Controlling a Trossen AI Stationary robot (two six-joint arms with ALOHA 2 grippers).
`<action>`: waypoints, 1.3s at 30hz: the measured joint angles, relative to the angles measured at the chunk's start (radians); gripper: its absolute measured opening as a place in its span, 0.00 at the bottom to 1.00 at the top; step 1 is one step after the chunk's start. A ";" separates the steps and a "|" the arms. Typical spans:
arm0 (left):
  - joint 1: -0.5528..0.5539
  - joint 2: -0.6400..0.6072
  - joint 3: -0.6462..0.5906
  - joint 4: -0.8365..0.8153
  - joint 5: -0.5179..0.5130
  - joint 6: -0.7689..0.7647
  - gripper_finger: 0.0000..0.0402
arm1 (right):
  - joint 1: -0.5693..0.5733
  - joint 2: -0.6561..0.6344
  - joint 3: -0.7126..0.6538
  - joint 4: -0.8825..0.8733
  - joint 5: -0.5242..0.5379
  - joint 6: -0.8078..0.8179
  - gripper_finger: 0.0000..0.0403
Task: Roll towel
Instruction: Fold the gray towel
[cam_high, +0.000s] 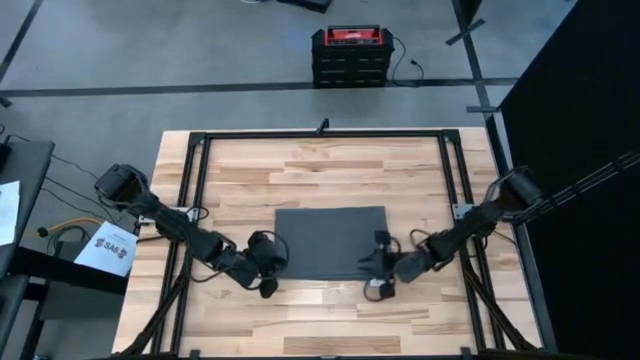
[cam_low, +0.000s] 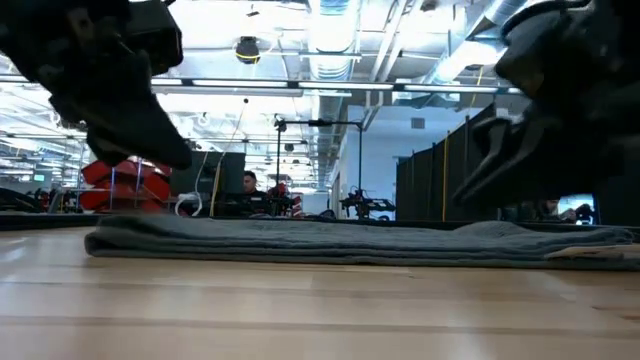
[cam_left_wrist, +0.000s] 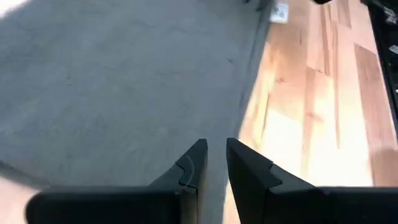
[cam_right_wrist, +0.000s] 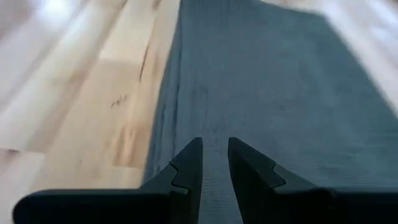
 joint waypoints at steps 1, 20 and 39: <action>0.000 0.006 0.000 -0.007 0.003 -0.021 0.12 | -0.006 0.029 0.019 -0.008 0.000 0.001 0.16; -0.036 0.108 0.004 -0.246 0.072 -0.258 0.12 | -0.039 0.115 0.095 -0.163 0.013 0.086 0.16; -0.054 0.091 0.076 -0.263 0.080 -0.184 0.12 | 0.104 -0.264 0.087 -0.488 -0.092 0.129 0.16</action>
